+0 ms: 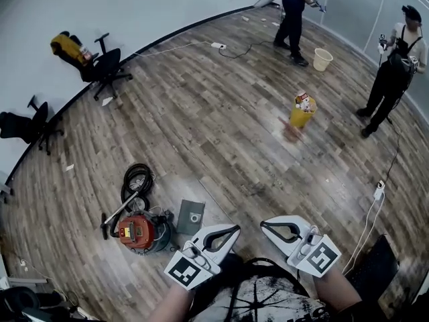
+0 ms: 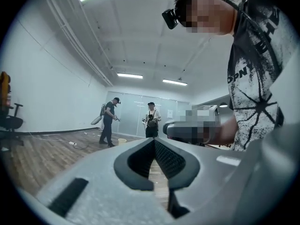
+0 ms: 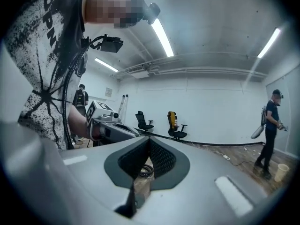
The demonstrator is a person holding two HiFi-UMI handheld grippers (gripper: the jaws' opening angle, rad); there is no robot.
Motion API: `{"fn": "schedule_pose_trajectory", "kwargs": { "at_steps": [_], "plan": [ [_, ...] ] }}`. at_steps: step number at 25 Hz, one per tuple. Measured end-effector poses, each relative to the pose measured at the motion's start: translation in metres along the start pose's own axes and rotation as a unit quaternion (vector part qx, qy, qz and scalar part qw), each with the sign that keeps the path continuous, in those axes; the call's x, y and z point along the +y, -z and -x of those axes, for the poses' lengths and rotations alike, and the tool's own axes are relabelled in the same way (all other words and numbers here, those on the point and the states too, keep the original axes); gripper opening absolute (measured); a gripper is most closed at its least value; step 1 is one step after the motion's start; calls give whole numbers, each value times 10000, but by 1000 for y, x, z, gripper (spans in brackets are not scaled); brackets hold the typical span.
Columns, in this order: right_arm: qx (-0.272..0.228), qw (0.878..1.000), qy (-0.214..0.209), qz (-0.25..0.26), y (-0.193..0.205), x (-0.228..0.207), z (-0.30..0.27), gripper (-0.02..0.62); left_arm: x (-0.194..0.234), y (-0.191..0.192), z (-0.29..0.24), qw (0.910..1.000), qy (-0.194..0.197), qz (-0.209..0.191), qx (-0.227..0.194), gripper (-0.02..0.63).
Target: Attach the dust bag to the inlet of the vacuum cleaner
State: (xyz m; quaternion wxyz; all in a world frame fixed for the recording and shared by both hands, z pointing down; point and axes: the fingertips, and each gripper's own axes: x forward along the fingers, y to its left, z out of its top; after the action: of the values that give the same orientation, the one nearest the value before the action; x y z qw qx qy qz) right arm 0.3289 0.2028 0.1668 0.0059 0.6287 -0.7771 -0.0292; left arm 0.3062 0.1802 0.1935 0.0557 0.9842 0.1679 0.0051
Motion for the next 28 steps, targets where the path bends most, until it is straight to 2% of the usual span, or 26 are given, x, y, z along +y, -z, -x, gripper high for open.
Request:
{"fn": "schedule_pose_trajectory", "kwargs": {
  "at_steps": [5, 9, 13, 17, 20, 22, 26, 28],
  "plan": [
    [75, 9993, -338, 135, -1, -9, -66, 5, 61, -13, 31, 9991, -368, -145, -181, -1],
    [152, 9961, -827, 247, 7, -8, -116, 5, 104, -21, 62, 9958, -837, -298, -222, -2],
    [-33, 9880, -1529, 217, 3, 3, -165, 5, 132, -24, 98, 9873, -1551, -281, -218, -1],
    [-129, 9738, -2270, 47, 3, 7, -206, 5, 155, -21, 125, 9735, -2264, -288, -151, -2],
    [-183, 9533, -2982, -438, 1, 5, -239, 5, 172, -20, 146, 9549, -2960, -205, -66, -2],
    [-234, 9373, -3441, -496, -2, 4, -267, 5, 186, -13, 162, 9383, -3454, -131, 121, -2],
    [-240, 8962, -4411, -397, -1, 10, -312, 5, 210, -7, 181, 8963, -4415, -145, 383, -2],
    [-262, 8699, -4913, -353, 1, 10, -323, 5, 220, -14, 183, 8690, -4948, -60, 68, -2]
  ]
}}
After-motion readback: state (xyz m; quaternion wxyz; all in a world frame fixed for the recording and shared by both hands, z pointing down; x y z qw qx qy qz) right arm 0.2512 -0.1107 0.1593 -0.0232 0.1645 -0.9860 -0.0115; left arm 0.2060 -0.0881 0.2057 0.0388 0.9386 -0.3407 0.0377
